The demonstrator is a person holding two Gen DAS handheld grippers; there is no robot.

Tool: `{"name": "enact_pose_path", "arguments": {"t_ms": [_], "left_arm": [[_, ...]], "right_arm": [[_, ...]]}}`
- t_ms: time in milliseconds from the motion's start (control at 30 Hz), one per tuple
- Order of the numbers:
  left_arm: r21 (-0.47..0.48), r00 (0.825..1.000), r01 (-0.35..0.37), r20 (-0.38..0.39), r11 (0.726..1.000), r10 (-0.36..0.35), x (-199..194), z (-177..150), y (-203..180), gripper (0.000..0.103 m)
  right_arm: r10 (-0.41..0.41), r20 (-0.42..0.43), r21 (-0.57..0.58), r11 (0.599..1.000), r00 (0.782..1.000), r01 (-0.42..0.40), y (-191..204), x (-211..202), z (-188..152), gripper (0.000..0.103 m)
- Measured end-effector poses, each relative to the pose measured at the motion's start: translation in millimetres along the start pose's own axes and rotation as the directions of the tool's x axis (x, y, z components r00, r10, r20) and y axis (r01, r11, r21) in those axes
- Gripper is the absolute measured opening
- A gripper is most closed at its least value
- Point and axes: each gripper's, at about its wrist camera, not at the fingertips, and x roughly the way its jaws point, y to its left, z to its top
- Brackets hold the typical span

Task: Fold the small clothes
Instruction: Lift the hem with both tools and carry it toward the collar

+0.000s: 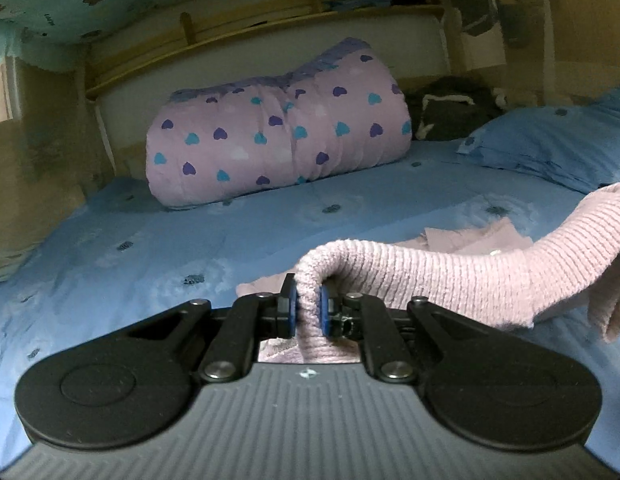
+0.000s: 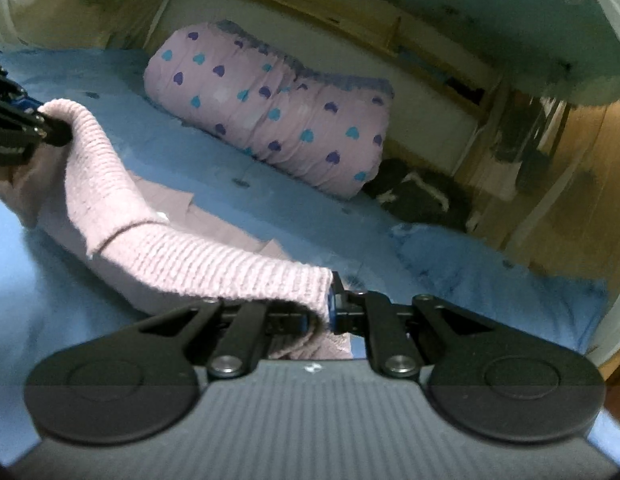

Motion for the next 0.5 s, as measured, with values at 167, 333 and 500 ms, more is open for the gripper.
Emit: {"name": "enact_pose_path", "arguments": {"t_ms": [167,333,500], "left_arm": [[-0.007,1.000,-0.015,0.003,1.000,0.015,11.9,5.8,3.9,0.013],[-0.005,0.999,-0.047,0.002,0.999,0.047,28.8,10.4,15.6,0.013],[-0.024,0.998,-0.055,0.016,0.998,0.056,48.9,22.4,23.8,0.013]], "right_arm": [[-0.033,0.038,-0.010,0.999,0.999,0.034,5.2,10.4,9.5,0.012],[-0.047,0.052,-0.017,0.999,0.998,0.048,12.7,23.6,12.6,0.012],[-0.044,0.070,-0.018,0.999,0.997,0.046,14.2,35.8,23.3,0.012]]}}
